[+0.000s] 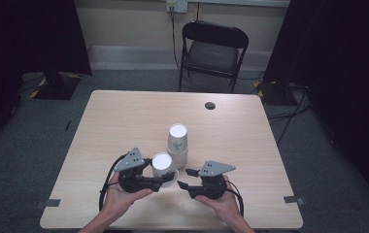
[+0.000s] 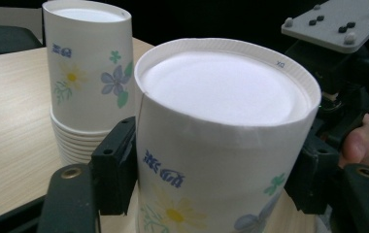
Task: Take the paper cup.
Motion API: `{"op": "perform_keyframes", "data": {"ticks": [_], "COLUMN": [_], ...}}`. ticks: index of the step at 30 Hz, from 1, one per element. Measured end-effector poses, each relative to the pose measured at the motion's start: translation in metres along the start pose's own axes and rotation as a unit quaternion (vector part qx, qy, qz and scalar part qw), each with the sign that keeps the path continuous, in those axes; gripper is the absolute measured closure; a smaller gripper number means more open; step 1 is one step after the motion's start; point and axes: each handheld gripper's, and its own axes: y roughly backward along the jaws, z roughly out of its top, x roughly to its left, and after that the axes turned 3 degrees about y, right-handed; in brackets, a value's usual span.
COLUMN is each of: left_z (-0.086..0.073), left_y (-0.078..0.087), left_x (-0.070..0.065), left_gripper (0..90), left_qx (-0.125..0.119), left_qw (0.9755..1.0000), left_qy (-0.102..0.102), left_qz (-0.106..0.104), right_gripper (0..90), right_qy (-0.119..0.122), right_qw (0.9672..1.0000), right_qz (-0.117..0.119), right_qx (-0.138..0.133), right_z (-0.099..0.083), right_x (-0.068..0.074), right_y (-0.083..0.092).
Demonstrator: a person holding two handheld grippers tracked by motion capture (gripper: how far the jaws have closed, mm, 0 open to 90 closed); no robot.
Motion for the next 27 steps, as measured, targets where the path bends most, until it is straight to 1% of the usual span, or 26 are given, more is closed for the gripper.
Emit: {"op": "perform_keyframes", "data": {"ticks": [2,3,4,5,7,9,12,13,14,16,17,19,22,23,24,27], "left_z": [-0.002,-0.005,-0.007,-0.011,-0.012,-0.012,-0.013,-0.014,-0.015,-0.015,-0.016,-0.018,-0.019,-0.019,-0.019,-0.02], "left_y": [-0.002,-0.003,-0.004,-0.005,-0.006,-0.007,-0.008,-0.007,-0.007,-0.007,-0.006,-0.005,-0.005,-0.005,-0.005,-0.005], "left_x": [-0.001,-0.002,-0.001,-0.001,0.0,-0.001,-0.003,-0.004,-0.005,-0.005,-0.005,-0.005,-0.004,-0.004,-0.005,-0.004], "left_gripper": [31.7,31.7,31.7,31.7,31.7,31.7,31.6,31.7,31.7,31.7,31.7,31.7,31.7,31.7,31.7,31.7], "left_qx": [0.001,0.0,0.006,0.008,0.012,0.011,0.01,0.002,0.003,0.003,-0.001,-0.004,-0.003,-0.003,-0.004,-0.004], "left_qw": [1.0,1.0,0.9999,0.9997,0.9996,0.9996,0.9994,0.9991,0.9988,0.9986,0.9985,0.998,0.996,0.996,0.9954,0.9949], "left_qy": [0.002,0.0,0.008,0.021,0.025,0.024,0.025,0.033,0.037,0.041,0.045,0.052,0.073,0.073,0.079,0.084], "left_qz": [-0.002,0.001,-0.003,-0.006,-0.009,-0.01,-0.02,-0.025,-0.031,-0.033,-0.032,-0.036,-0.051,-0.051,-0.054,-0.055], "right_gripper": [50.2,50.2,50.8,51.6,52.0,53.9,54.9,56.2,56.7,57.2,57.2,58.0,59.4,59.4,60.4,61.3], "right_qy": [0.005,0.005,0.006,0.005,0.006,0.01,0.012,0.013,0.015,0.018,0.017,0.018,0.018,0.018,0.021,0.022], "right_qw": [1.0,1.0,0.9999,0.9999,0.9999,0.9998,0.9997,0.9997,0.9997,0.9997,0.9997,0.9997,0.9997,0.9997,0.9997,0.9997], "right_qz": [0.003,0.003,0.005,0.005,0.006,0.007,0.01,0.009,0.008,0.009,0.008,0.008,0.009,0.009,0.008,0.01], "right_qx": [0.003,0.003,0.007,0.007,0.008,0.015,0.019,0.018,0.017,0.016,0.015,0.017,0.015,0.015,0.008,0.0], "right_z": [-0.003,-0.003,-0.005,-0.005,-0.006,-0.009,-0.01,-0.01,-0.01,-0.01,-0.01,-0.01,-0.009,-0.009,-0.009,-0.008], "right_x": [0.002,0.002,0.003,0.003,0.003,0.004,0.005,0.006,0.006,0.007,0.008,0.008,0.009,0.009,0.01,0.01], "right_y": [-0.003,-0.003,-0.006,-0.007,-0.008,-0.014,-0.017,-0.019,-0.019,-0.02,-0.02,-0.02,-0.019,-0.019,-0.019,-0.017]}}
